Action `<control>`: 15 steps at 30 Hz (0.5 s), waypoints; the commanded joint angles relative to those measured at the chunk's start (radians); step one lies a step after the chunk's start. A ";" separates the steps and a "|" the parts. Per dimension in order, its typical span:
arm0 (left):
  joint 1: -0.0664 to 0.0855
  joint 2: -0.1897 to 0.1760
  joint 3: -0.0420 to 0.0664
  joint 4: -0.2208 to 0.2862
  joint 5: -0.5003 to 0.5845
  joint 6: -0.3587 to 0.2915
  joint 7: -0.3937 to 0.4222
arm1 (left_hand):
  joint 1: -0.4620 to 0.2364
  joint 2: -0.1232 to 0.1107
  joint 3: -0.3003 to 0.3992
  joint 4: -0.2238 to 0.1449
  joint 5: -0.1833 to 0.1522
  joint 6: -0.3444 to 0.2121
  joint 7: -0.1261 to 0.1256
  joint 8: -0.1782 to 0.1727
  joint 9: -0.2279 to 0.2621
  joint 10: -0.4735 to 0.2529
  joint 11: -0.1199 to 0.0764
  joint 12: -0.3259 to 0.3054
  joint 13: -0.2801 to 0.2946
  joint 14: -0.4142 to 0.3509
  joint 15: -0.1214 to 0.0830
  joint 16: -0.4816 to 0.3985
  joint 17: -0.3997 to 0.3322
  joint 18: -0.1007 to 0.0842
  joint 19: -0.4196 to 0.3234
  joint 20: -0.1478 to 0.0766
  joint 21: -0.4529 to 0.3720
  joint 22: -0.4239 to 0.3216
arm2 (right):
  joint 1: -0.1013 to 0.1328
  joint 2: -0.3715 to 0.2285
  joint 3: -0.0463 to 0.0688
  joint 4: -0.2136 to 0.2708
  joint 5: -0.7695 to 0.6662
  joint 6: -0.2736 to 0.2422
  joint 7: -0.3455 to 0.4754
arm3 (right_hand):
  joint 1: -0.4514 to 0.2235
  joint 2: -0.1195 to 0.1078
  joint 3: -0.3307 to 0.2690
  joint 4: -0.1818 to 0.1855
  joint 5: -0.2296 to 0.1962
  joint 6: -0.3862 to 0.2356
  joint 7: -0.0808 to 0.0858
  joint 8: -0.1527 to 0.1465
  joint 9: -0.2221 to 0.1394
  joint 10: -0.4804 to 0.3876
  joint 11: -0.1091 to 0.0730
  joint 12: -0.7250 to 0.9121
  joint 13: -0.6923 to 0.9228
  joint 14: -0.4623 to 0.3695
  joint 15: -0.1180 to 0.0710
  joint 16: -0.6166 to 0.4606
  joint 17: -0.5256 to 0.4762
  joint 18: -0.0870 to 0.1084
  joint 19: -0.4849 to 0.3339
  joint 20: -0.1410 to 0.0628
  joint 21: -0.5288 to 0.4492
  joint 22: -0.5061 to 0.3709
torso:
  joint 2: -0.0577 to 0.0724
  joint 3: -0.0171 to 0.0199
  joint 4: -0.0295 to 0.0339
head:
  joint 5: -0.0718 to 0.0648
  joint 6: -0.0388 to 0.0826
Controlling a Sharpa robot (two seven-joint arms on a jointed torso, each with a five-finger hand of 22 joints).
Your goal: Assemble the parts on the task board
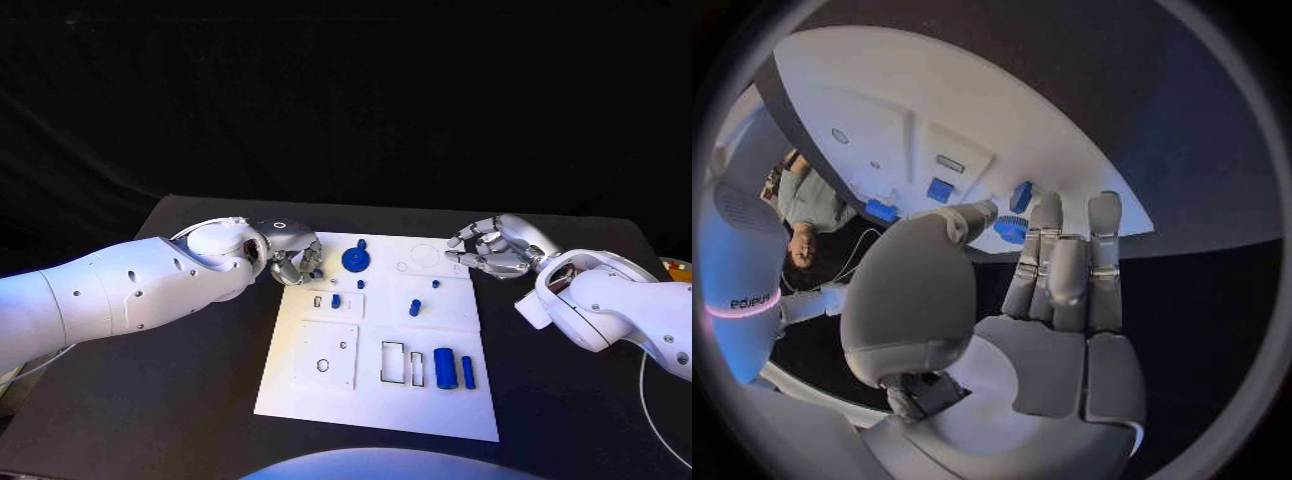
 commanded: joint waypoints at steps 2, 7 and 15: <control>0.000 -0.006 0.002 0.013 0.004 -0.015 -0.012 | -0.005 0.003 -0.020 0.000 0.002 -0.010 0.002 -0.007 -0.002 0.000 0.003 -0.002 0.002 -0.002 0.002 -0.003 0.000 -0.014 -0.001 0.003 -0.005 -0.002 | -0.001 0.001 0.000 -0.001 -0.009 0.005 0.010 | -0.006 -0.002 0.001 0.007 0.004 -0.008 -0.001 0.005 -0.002 -0.005 -0.004 -0.003 -0.001 0.067 -0.007 -0.003 0.088 0.010 -0.004 -0.001 -0.004 0.015 | 0.000 0.0000 -0.0003 | 0.000 0.000; 0.004 -0.029 0.021 0.049 0.034 -0.008 -0.014 | 0.017 0.013 -0.109 0.000 0.002 -0.025 0.009 -0.029 -0.007 -0.006 0.008 0.003 0.010 0.007 0.006 0.003 0.012 -0.014 0.005 0.005 -0.005 -0.002 | -0.002 0.001 0.000 -0.003 -0.009 0.004 0.011 | -0.006 -0.002 0.001 0.007 0.004 -0.008 -0.001 0.005 -0.002 -0.005 -0.004 -0.003 -0.001 0.067 -0.007 -0.003 0.088 0.010 -0.004 -0.001 -0.004 0.015 | -0.001 0.0005 0.0001 | 0.002 0.001; 0.062 -0.062 0.054 0.088 0.202 0.121 -0.037 | 0.112 0.056 -0.302 0.002 0.004 -0.056 0.023 -0.020 -0.008 -0.037 0.021 0.018 0.019 -0.026 0.019 -0.014 -0.040 -0.002 -0.046 0.019 -0.049 -0.056 | -0.002 0.004 0.000 -0.009 -0.006 0.004 0.011 | -0.006 -0.002 0.001 0.007 0.004 -0.008 -0.001 0.005 -0.002 -0.005 -0.004 -0.003 -0.001 0.067 -0.007 -0.003 0.088 0.010 -0.004 -0.001 -0.004 0.015 | -0.001 0.0003 0.0003 | 0.005 0.002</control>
